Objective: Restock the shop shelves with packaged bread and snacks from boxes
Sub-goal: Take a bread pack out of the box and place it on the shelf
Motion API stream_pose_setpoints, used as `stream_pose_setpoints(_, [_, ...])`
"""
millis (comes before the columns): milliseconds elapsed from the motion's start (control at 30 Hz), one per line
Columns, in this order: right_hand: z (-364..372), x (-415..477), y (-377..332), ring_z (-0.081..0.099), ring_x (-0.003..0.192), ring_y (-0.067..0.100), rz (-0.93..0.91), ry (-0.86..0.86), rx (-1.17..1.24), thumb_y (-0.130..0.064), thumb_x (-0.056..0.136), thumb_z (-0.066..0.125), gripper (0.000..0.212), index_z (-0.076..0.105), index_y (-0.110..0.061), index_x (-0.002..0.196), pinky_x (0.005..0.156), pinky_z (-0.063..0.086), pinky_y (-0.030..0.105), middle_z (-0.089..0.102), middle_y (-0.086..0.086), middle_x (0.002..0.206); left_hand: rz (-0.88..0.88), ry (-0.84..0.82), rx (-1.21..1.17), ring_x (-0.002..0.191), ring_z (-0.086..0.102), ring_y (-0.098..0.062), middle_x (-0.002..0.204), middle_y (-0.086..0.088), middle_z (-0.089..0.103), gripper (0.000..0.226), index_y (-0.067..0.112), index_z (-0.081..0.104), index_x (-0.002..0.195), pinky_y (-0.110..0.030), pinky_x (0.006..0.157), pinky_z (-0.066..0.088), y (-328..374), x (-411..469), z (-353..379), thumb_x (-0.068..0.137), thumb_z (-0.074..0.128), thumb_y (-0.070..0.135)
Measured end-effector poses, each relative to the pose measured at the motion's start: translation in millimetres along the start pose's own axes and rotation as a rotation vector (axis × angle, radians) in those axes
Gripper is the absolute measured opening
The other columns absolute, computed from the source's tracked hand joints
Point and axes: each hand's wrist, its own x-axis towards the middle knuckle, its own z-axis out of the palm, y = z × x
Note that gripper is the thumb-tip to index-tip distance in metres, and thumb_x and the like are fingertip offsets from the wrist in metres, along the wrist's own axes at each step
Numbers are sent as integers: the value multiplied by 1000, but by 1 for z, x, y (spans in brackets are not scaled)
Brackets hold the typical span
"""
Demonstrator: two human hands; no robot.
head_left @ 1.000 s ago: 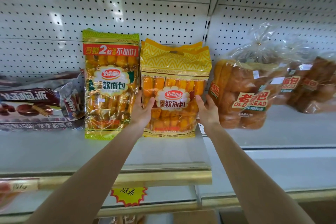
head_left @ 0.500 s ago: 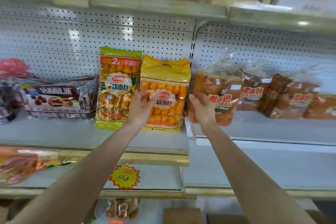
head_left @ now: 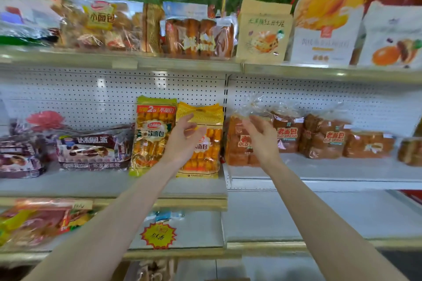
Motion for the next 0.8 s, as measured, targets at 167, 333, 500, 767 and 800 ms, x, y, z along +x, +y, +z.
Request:
stream_pose_setpoints(167, [-31,-54,-37,60,112,17,-28,46,-1,-34,93,62,43,55,-13,130,102,47,38,63,0,120,57,-40,-23,109,52,-8,130,3,55,60,25,37,145,-1,57,40,39,-48,2,92,62,34])
stream_pose_setpoints(333, [-75,-93,-70,63,109,18,-48,76,1,-44,87,65,45,59,-17,123,100,49,44,67,0,115,79,-74,-64,112,54,-12,125,4,59,62,26,38,145,-21,84,42,78,-95,20,90,63,38])
stream_pose_setpoints(500, [-125,-111,-82,63,106,14,-59,84,27,-33,93,61,34,58,-20,124,94,52,33,65,-8,109,119,-110,-82,107,54,-6,125,5,58,62,26,37,145,-12,75,40,115,-128,47,89,63,39])
stream_pose_setpoints(767, [-210,-120,-50,62,109,19,-66,32,18,-36,92,63,34,60,-19,121,96,51,39,66,0,112,87,-78,-88,93,52,9,118,8,59,61,24,39,143,0,63,41,128,-166,137,90,64,35])
stream_pose_setpoints(800, [-216,-119,-44,62,109,19,-60,15,22,-35,93,63,31,60,-20,120,95,52,39,66,0,112,78,-69,-86,94,53,8,115,10,59,60,23,39,143,-2,65,43,125,-168,144,89,64,35])
